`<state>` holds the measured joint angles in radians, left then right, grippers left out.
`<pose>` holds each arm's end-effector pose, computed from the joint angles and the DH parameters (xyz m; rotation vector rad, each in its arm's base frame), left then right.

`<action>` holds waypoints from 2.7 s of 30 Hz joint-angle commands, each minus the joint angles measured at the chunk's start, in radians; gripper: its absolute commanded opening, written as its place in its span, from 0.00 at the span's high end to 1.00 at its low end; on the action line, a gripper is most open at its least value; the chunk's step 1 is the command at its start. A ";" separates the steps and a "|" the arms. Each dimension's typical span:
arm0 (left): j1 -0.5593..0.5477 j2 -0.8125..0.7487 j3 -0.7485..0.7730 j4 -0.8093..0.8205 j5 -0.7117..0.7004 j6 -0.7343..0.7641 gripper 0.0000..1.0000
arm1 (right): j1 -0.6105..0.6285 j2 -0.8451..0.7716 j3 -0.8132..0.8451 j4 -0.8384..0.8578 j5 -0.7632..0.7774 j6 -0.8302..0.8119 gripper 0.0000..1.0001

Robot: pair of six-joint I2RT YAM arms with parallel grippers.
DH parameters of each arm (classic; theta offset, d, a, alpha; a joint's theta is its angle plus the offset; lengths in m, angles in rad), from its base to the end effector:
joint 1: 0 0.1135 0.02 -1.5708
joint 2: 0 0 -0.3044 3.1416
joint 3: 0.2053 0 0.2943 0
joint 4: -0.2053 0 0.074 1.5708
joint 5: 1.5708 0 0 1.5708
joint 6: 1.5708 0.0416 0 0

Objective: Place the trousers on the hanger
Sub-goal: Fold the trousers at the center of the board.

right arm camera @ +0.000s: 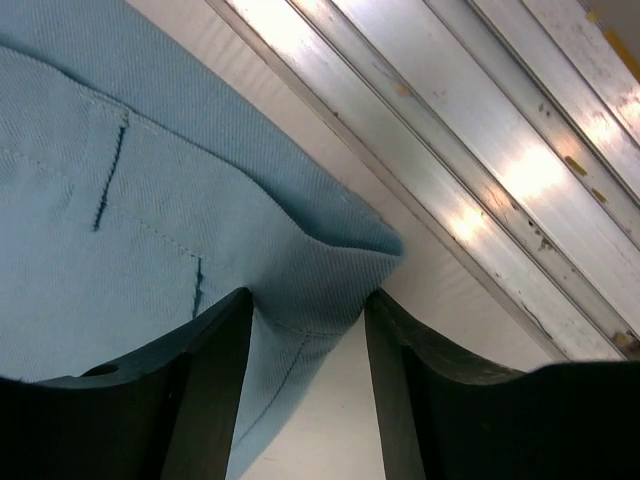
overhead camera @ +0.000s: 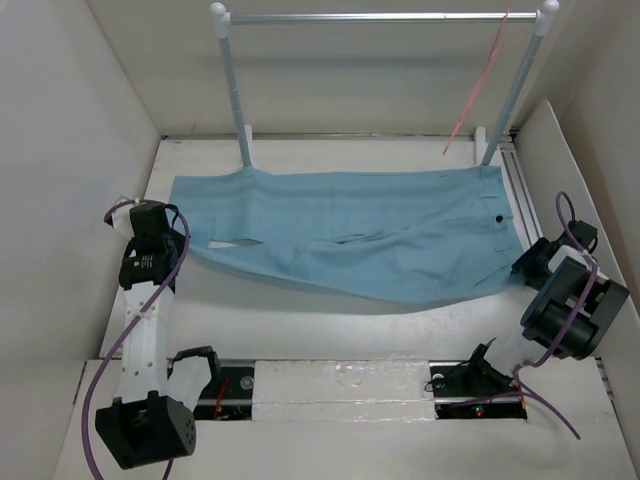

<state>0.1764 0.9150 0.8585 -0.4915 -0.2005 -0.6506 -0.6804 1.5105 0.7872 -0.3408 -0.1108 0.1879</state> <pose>0.2185 0.0474 0.3386 -0.9542 1.8790 -0.0716 0.2464 -0.1935 0.1708 1.0696 2.3963 -0.0245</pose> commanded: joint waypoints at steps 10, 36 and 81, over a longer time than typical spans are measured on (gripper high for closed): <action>0.020 0.034 0.016 -0.012 -0.106 0.005 1.00 | -0.024 -0.056 0.029 -0.072 0.034 -0.027 0.97; 0.052 0.636 0.478 0.070 -0.270 -0.024 1.00 | 0.248 0.444 1.102 -0.331 0.118 -0.090 0.99; 0.290 0.797 0.320 0.560 0.458 -0.102 0.17 | 1.076 -0.162 0.152 0.161 -0.179 -0.143 0.55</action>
<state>0.4622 1.6955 1.1252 -0.0593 0.1848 -0.6979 0.3168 1.3792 0.9623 -0.1669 -0.2653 0.1101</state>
